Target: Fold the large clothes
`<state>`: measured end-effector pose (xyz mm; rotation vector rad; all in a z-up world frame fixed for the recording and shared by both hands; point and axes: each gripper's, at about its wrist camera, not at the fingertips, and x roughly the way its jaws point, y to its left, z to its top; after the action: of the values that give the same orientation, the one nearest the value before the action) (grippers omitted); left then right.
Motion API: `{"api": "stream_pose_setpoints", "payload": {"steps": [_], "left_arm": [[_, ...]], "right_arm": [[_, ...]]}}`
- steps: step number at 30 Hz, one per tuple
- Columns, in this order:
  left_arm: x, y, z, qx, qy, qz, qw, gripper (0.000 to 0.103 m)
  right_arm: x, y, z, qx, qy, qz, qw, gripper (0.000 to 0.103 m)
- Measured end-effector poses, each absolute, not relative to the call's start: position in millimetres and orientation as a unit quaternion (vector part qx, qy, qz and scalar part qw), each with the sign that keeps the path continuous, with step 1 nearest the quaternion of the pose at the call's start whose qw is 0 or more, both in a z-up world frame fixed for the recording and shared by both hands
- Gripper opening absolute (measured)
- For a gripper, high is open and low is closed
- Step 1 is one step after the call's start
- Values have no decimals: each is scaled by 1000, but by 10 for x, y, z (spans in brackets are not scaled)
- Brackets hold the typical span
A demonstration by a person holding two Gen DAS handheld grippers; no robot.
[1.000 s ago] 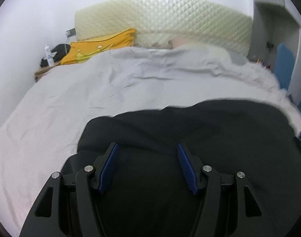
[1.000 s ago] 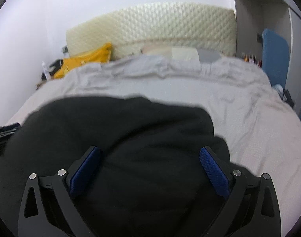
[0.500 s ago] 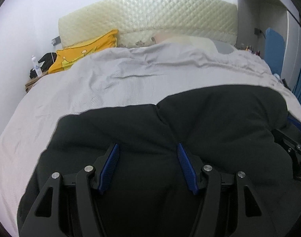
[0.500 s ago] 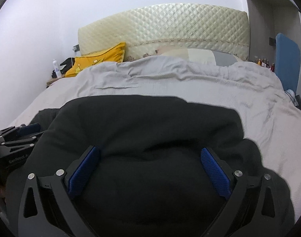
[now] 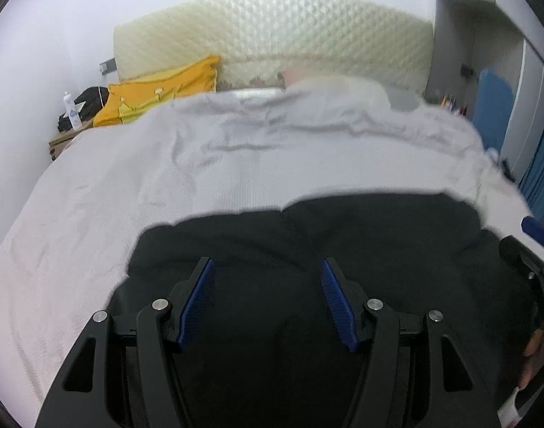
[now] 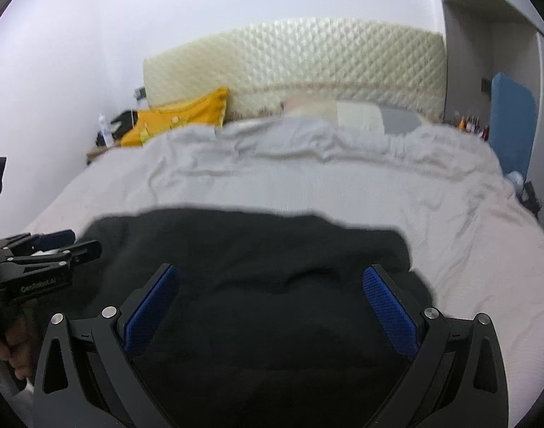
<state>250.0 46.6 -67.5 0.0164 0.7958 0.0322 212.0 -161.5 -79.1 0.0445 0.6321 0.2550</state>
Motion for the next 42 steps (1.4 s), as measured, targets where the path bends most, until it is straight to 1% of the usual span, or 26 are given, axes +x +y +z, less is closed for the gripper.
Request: {"api": "stream_pose_setpoints", "payload": {"steps": [6,8,14,19,23,28,35,42], "left_arm": [[2050,467,243,0,340,18,940,62],[1809,452,618,1,321,17,947,62],[1053,406,1511,-13,260,-14,965,62],[472,321,1967,-10,232,-37,972,63],[62,283,2151,-9,222,-51,974,65],[-449,202,2209,1,199,-71,977,66],[-972,126,2112,-3,176,-82,981,66],[-1131,48,1770,13,192,-54,980,67]], "right_arm": [[1760,-1697,26,8,272,108,956,102],[1594,-1718,326,16,253,113,961,102],[944,-1733,1263,13,191,119,974,102],[301,-1777,1838,28,141,137,980,102],[-161,-1811,2091,42,109,149,982,102],[-631,-1794,2145,36,79,158,984,102],[-1080,-1786,1951,52,58,173,982,102],[-1289,-1726,1675,50,76,167,982,102]]}}
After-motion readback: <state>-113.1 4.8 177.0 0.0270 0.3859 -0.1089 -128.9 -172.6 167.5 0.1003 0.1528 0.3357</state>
